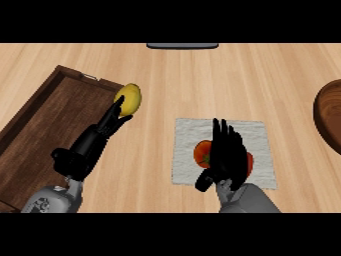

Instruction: Pick the tomato from the placemat and place it in the bowl

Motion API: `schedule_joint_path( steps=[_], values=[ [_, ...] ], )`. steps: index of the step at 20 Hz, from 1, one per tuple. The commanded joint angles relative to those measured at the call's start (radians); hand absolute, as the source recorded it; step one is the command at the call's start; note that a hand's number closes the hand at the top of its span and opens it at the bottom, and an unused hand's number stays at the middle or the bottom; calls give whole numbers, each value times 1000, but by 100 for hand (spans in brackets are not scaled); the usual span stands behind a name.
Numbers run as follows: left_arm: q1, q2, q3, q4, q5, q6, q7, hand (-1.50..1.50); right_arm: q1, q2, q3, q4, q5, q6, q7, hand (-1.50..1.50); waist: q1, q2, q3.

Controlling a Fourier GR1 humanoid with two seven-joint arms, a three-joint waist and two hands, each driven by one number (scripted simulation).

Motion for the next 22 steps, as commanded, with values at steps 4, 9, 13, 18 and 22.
schedule_joint_path(
  steps=[4, 9, 13, 18, 22],
  values=[
    [2, -14, 59, -36, -12, -64, 47, 0, 25, 18, -101, 36, 36, 13, -53, -150, 0, 0, 0],
    [63, -50, 49, -19, -60, -64, -41, 0, -19, 66, -93, 166, 31, -104, -128, 150, 5, 1, 0],
    [-5, -64, 80, -2, -61, -76, 31, 0, -44, 53, -126, 199, 118, -111, -223, 150, 2, 0, 0],
    [34, -95, 88, 37, -99, -92, -35, 0, -57, 67, -61, 217, 126, -172, -150, 150, 2, 1, 0],
    [50, -64, 100, -43, -72, -107, 18, 0, 12, -61, -96, 79, 49, 29, -374, 150, -4, -2, 0]
  ],
)
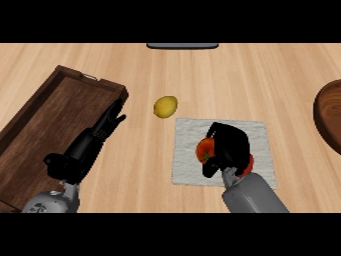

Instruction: Pick the tomato from the placemat and place it in the bowl

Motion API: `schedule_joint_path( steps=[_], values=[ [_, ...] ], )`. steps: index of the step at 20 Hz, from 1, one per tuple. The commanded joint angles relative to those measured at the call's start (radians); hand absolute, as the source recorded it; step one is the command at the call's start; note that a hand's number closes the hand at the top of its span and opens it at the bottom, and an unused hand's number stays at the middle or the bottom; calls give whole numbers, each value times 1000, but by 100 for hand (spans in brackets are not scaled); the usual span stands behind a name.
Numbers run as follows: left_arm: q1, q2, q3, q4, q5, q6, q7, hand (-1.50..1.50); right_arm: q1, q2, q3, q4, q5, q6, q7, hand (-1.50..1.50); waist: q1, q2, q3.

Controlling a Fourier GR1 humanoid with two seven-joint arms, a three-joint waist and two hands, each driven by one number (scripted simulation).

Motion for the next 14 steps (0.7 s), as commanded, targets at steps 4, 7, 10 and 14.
schedule_joint_path(
  steps=[4, 7, 10, 14],
  values=[
    [-13, 2, 34, 7, 9, 13, 9, 0, 169, -308, 114, -136, -160, 220, -456, 150, -26, -2, 1],
    [-22, -6, 13, -35, -1, 18, 62, 0, 218, -489, 35, -255, -203, 231, -589, 150, -24, -4, 1],
    [-67, -21, 32, 88, -20, 8, -25, 0, 251, -555, -27, -376, -119, 178, -524, 150, -27, -1, -1],
    [4, -4, 21, -16, 2, -12, 32, 0, 273, -596, -170, -486, -157, 122, -529, 150, -14, -4, 0]
  ],
)
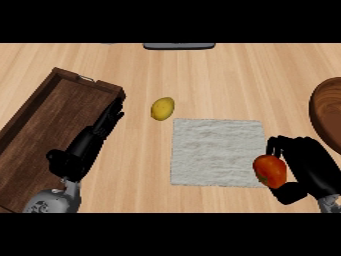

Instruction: Pick the tomato from the placemat and place it in the bowl

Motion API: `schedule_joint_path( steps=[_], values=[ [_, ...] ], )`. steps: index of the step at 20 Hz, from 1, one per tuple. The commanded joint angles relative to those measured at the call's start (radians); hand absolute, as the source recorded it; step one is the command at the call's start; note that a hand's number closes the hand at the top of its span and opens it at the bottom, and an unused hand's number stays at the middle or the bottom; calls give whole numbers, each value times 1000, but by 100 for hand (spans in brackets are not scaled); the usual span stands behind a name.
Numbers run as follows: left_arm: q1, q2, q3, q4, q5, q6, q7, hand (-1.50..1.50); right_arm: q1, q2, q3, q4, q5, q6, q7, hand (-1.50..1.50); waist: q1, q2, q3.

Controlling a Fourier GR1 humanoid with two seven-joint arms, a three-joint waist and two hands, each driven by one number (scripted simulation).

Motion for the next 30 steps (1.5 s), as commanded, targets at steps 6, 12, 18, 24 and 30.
schedule_joint_path(
  steps=[6, 12, 18, 24, 30],
  values=[
    [40, 38, 35, -15, 17, -35, -20, 0, 58, 28, -259, -274, -176, -163, -35, 150, -6, -1, 1],
    [-24, -20, 8, -2, -5, -16, 16, 0, 44, 2, -498, -333, -419, -54, -26, 150, 7, 4, 1],
    [21, 7, 25, -72, -7, -41, 47, 0, -50, -46, -565, -46, -281, -82, -122, 150, 24, 6, 1],
    [10, -34, 15, 8, -40, -24, -36, 0, -152, -40, -600, 246, -139, -294, -281, 150, 28, 9, 1],
    [-56, -42, 6, -11, -48, -27, 38, 0, -239, -143, -616, 599, -163, -174, -392, 150, 42, 15, 3]
  ],
)
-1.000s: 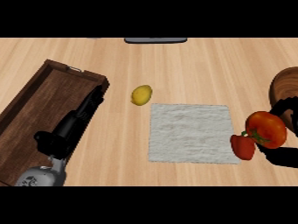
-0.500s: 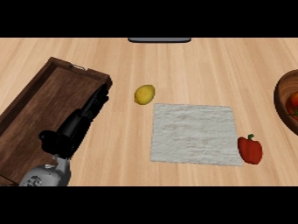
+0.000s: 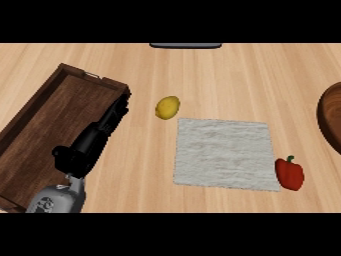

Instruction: Pick the tomato from the placemat and place it in the bowl

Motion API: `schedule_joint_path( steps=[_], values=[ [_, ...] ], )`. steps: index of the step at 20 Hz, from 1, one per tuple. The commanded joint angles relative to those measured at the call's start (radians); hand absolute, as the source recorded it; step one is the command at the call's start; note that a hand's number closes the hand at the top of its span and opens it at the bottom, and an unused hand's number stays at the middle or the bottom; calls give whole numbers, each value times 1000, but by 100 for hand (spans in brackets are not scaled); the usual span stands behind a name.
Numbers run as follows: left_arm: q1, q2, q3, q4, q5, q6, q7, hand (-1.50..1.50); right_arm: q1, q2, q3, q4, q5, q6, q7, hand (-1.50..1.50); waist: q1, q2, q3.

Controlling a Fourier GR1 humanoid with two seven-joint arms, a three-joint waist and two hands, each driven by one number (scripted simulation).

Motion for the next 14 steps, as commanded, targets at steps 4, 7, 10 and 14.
schedule_joint_path(
  steps=[4, 7, 10, 14],
  values=[
    [12, 22, 17, 0, 9, -26, -13, 0, -124, -50, 9, 332, -66, 244, -32, 150, 17, 3, 0],
    [-6, 11, 25, 6, 17, -28, -17, 0, -169, -36, -13, 491, -109, 249, -192, -150, 13, 4, 1],
    [23, -30, -17, 2, -20, 2, -4, 0, -258, -40, -34, 618, -102, 199, -317, -150, 10, 2, 1],
    [25, 14, 31, 15, 14, -46, -20, 0, -293, -84, -124, 730, -150, 150, -430, -150, 8, 3, 2]
  ],
)
